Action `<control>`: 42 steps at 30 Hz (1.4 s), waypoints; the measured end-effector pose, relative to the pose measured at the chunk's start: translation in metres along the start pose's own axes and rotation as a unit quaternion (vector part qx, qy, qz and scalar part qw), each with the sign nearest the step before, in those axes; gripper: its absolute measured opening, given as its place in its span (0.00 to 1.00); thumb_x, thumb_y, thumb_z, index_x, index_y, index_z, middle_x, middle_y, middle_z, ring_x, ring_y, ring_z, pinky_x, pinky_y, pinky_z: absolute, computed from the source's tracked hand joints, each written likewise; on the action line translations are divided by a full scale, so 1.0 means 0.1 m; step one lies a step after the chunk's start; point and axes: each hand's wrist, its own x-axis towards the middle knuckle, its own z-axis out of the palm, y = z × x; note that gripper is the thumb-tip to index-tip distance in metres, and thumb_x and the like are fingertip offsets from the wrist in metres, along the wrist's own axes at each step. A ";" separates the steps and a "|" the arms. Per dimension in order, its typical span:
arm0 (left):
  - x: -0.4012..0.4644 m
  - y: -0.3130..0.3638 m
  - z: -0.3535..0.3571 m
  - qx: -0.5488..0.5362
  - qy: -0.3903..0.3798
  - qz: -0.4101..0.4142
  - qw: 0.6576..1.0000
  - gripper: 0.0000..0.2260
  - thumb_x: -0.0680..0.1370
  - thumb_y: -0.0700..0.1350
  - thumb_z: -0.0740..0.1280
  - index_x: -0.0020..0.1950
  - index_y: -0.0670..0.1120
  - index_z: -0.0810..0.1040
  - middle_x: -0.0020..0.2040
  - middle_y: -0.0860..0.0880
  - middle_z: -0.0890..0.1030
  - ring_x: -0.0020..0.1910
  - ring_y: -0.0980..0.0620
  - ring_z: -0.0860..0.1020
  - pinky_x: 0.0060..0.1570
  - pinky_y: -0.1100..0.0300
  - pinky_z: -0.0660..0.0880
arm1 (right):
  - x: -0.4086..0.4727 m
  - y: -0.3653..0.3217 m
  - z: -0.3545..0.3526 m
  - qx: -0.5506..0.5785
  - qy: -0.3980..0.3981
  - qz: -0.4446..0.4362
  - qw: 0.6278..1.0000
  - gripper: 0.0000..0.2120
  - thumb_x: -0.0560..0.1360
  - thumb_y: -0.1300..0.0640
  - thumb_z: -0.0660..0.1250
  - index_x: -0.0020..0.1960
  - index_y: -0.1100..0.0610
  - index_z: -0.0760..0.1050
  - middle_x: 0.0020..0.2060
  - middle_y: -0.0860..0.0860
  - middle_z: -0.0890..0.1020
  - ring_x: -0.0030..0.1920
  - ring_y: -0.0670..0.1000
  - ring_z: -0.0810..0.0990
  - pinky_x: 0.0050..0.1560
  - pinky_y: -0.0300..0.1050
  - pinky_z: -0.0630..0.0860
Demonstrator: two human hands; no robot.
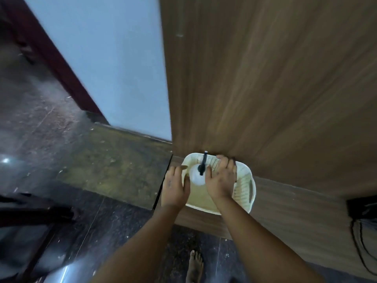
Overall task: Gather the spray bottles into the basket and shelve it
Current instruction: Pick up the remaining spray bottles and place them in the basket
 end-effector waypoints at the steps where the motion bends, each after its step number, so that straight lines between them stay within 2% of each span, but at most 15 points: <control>1: -0.02 -0.08 -0.15 0.011 0.021 -0.026 0.999 0.14 0.76 0.48 0.58 0.56 0.42 0.75 0.52 0.43 0.77 0.52 0.42 0.76 0.52 0.50 0.74 | -0.06 -0.15 0.04 0.002 -0.017 -0.031 0.999 0.19 0.68 0.52 0.67 0.57 0.57 0.71 0.51 0.58 0.76 0.52 0.61 0.74 0.53 0.55 0.73; 5: -0.30 -0.49 -0.79 0.055 0.089 -0.118 0.988 0.15 0.76 0.49 0.59 0.58 0.43 0.75 0.54 0.44 0.77 0.54 0.43 0.76 0.55 0.51 0.72 | -0.41 -0.77 0.29 0.008 -0.113 -0.153 0.982 0.18 0.70 0.50 0.66 0.57 0.54 0.70 0.52 0.55 0.76 0.53 0.59 0.74 0.50 0.54 0.74; 9: -0.93 -0.96 -1.39 0.069 0.149 -0.228 0.960 0.19 0.77 0.52 0.57 0.60 0.42 0.74 0.56 0.44 0.77 0.56 0.43 0.74 0.57 0.49 0.73 | -0.92 -1.30 0.66 0.010 -0.200 -0.282 0.938 0.18 0.69 0.50 0.65 0.56 0.54 0.69 0.49 0.57 0.76 0.50 0.60 0.75 0.50 0.54 0.74; 13: -1.95 -1.43 -1.80 0.077 0.212 -0.347 0.910 0.16 0.78 0.47 0.63 0.63 0.41 0.73 0.58 0.43 0.76 0.60 0.43 0.73 0.61 0.50 0.70 | -1.70 -1.73 0.95 -0.015 -0.278 -0.373 0.885 0.19 0.69 0.51 0.69 0.57 0.56 0.72 0.51 0.58 0.77 0.52 0.62 0.75 0.48 0.55 0.74; 16: -2.82 -1.66 -1.93 0.060 0.232 -0.452 0.860 0.18 0.78 0.47 0.64 0.65 0.39 0.71 0.59 0.41 0.75 0.61 0.41 0.72 0.62 0.49 0.69 | -2.36 -1.91 1.13 -0.047 -0.352 -0.431 0.829 0.20 0.73 0.48 0.66 0.61 0.54 0.69 0.56 0.56 0.74 0.57 0.59 0.72 0.51 0.56 0.74; 20: -3.97 -1.82 -1.89 0.020 0.237 -0.588 0.773 0.22 0.80 0.51 0.62 0.69 0.39 0.67 0.64 0.40 0.71 0.65 0.40 0.69 0.63 0.48 0.68 | -3.37 -1.97 1.37 -0.082 -0.436 -0.505 0.740 0.20 0.76 0.46 0.62 0.65 0.52 0.65 0.60 0.55 0.71 0.60 0.57 0.70 0.56 0.57 0.73; 24: -4.94 -1.84 -1.73 -0.019 0.277 -0.671 0.688 0.24 0.79 0.51 0.62 0.70 0.39 0.66 0.66 0.39 0.70 0.66 0.40 0.68 0.65 0.49 0.66 | -4.39 -1.83 1.53 -0.122 -0.495 -0.564 0.650 0.20 0.76 0.47 0.62 0.65 0.52 0.65 0.61 0.54 0.71 0.61 0.57 0.69 0.59 0.57 0.70; 27: -5.60 -1.84 -1.51 -0.064 0.295 -0.727 0.617 0.24 0.79 0.50 0.63 0.71 0.39 0.65 0.67 0.39 0.70 0.67 0.40 0.68 0.65 0.49 0.66 | -5.09 -1.60 1.61 -0.162 -0.533 -0.606 0.568 0.21 0.76 0.47 0.62 0.67 0.52 0.64 0.62 0.54 0.70 0.63 0.57 0.68 0.60 0.57 0.69; 31: -6.38 -1.89 -1.08 -0.122 0.307 -0.771 0.544 0.25 0.79 0.50 0.63 0.71 0.38 0.63 0.68 0.38 0.68 0.67 0.39 0.68 0.62 0.48 0.68 | -5.89 -1.26 1.78 -0.208 -0.562 -0.649 0.470 0.21 0.76 0.46 0.62 0.66 0.51 0.64 0.62 0.54 0.70 0.64 0.57 0.67 0.60 0.56 0.69; 35: -6.99 -2.07 -0.60 -0.209 0.358 -0.807 0.422 0.29 0.80 0.51 0.62 0.75 0.40 0.57 0.74 0.40 0.62 0.72 0.40 0.62 0.67 0.45 0.66 | -6.58 -0.86 2.06 -0.245 -0.585 -0.673 0.381 0.20 0.76 0.47 0.62 0.65 0.53 0.66 0.62 0.55 0.69 0.64 0.57 0.67 0.61 0.55 0.68; 38: -7.37 -2.33 -0.23 -0.270 0.400 -0.813 0.326 0.31 0.79 0.53 0.63 0.76 0.41 0.55 0.75 0.40 0.63 0.74 0.39 0.62 0.69 0.42 0.66 | -7.07 -0.53 2.42 -0.273 -0.597 -0.682 0.320 0.20 0.76 0.47 0.63 0.64 0.55 0.67 0.62 0.55 0.70 0.64 0.57 0.67 0.62 0.53 0.68; 40: -7.61 -2.56 0.04 -0.296 0.414 -0.811 0.290 0.32 0.78 0.54 0.63 0.76 0.42 0.56 0.75 0.40 0.65 0.73 0.38 0.63 0.69 0.41 0.65 | -7.38 -0.29 2.71 -0.295 -0.603 -0.685 0.284 0.22 0.76 0.48 0.63 0.65 0.58 0.67 0.62 0.57 0.69 0.65 0.58 0.67 0.64 0.54 0.68; 42: -7.81 -2.81 0.30 -0.311 0.416 -0.811 0.271 0.32 0.78 0.55 0.63 0.76 0.42 0.57 0.73 0.39 0.68 0.72 0.37 0.66 0.68 0.42 0.66 | -7.66 -0.06 3.01 -0.317 -0.598 -0.694 0.246 0.24 0.75 0.48 0.64 0.65 0.60 0.66 0.63 0.58 0.68 0.65 0.59 0.67 0.65 0.54 0.68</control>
